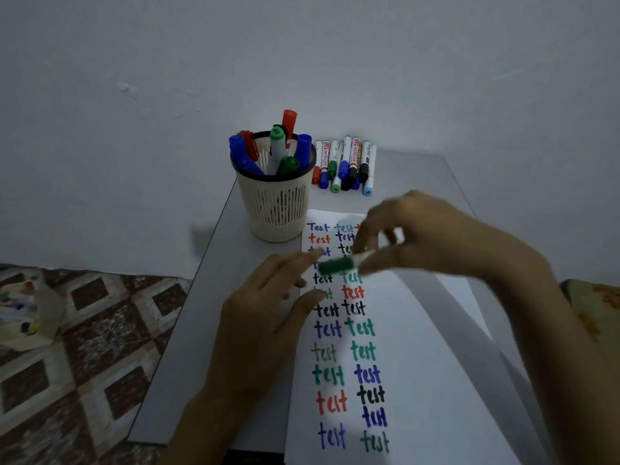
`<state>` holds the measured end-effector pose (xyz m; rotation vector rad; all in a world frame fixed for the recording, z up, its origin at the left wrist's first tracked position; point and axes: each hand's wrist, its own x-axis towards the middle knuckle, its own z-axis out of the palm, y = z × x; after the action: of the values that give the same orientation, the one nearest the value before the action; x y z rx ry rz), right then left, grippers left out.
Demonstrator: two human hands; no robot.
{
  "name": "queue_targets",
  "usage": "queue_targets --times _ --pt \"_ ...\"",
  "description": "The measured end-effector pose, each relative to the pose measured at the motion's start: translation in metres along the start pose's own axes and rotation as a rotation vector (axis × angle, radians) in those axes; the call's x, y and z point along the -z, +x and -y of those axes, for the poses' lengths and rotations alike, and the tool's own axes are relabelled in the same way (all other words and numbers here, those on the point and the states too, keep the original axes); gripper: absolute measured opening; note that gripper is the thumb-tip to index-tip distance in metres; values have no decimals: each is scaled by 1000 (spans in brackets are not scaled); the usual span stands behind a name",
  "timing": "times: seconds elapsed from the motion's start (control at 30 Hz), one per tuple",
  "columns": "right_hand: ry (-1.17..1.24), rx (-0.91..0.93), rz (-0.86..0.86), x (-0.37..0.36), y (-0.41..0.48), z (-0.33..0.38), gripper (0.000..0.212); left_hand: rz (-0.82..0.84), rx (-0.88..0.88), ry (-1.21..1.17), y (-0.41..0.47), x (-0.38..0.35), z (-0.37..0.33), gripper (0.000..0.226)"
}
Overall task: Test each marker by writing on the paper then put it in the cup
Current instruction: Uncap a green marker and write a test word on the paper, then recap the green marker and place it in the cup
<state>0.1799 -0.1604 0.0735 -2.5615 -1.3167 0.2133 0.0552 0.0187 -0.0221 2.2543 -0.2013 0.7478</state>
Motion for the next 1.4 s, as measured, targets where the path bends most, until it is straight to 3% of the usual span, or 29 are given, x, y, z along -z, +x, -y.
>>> queue_targets --times 0.07,0.17,0.23,0.3,0.47,0.63,0.77,0.93,1.07,1.17,1.2,1.27,1.33,1.4 --pt "39 -35 -175 22 0 -16 23 41 125 28 -1 2 4 53" --pt "303 9 -653 50 8 -29 25 139 189 62 -4 1 9 67" --pt "470 110 -876 59 25 -23 43 218 195 58 -5 0 10 77" --pt "614 198 -960 63 49 -13 64 275 209 59 -6 0 10 83" --pt "580 273 -907 56 106 14 65 342 183 83 -5 0 11 85" --pt "451 317 -744 44 128 27 49 339 177 77 -6 -1 13 81" --pt "351 220 -584 37 132 27 22 325 154 69 -6 -1 16 76" --pt "272 99 -583 23 135 25 47 288 125 45 -6 -1 15 62" --pt "568 164 -801 34 123 13 29 286 119 38 -6 -1 15 60" --pt "628 -91 -938 34 117 -30 17 273 110 34 -6 -1 15 59" --pt "549 -253 -888 28 117 -47 17 268 111 31 -6 -1 15 59" --pt "310 -544 -581 7 114 -81 26 266 117 33 -6 -2 16 58" --pt "170 -635 -328 -19 106 -95 41 270 123 38 -6 -2 17 57" --pt "153 -641 -344 -39 99 -98 49 274 128 38 -5 -2 17 57"
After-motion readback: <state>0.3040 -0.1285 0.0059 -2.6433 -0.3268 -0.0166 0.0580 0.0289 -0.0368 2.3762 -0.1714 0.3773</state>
